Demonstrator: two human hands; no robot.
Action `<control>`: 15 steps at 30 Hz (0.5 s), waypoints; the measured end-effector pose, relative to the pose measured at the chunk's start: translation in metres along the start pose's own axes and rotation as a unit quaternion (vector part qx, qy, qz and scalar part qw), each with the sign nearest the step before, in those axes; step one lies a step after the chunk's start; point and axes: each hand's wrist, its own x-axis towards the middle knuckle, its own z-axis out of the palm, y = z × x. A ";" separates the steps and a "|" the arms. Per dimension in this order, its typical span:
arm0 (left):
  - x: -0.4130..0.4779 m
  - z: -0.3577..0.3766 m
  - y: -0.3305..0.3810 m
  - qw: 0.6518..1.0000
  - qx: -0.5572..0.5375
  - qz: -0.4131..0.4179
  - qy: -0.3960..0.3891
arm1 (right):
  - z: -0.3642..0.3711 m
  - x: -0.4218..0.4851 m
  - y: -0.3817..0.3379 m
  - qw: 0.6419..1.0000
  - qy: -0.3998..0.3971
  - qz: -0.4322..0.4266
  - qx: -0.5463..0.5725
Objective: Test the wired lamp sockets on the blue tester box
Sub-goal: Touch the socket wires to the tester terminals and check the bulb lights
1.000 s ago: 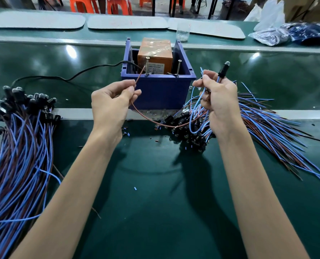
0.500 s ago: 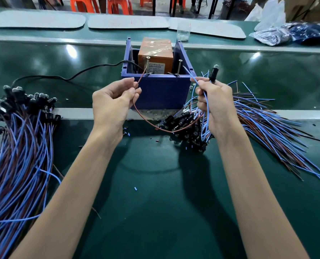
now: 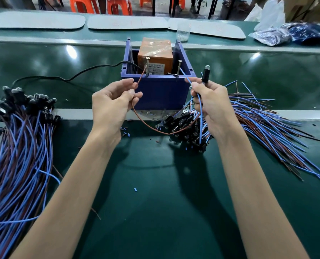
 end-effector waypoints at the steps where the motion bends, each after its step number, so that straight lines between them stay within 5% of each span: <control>1: 0.000 0.000 0.000 1.000 0.005 -0.001 -0.001 | 0.001 0.000 0.000 1.000 -0.005 0.001 -0.005; 15: 0.001 -0.002 0.001 0.999 0.048 0.004 -0.011 | -0.003 0.000 0.002 1.000 -0.014 0.007 -0.011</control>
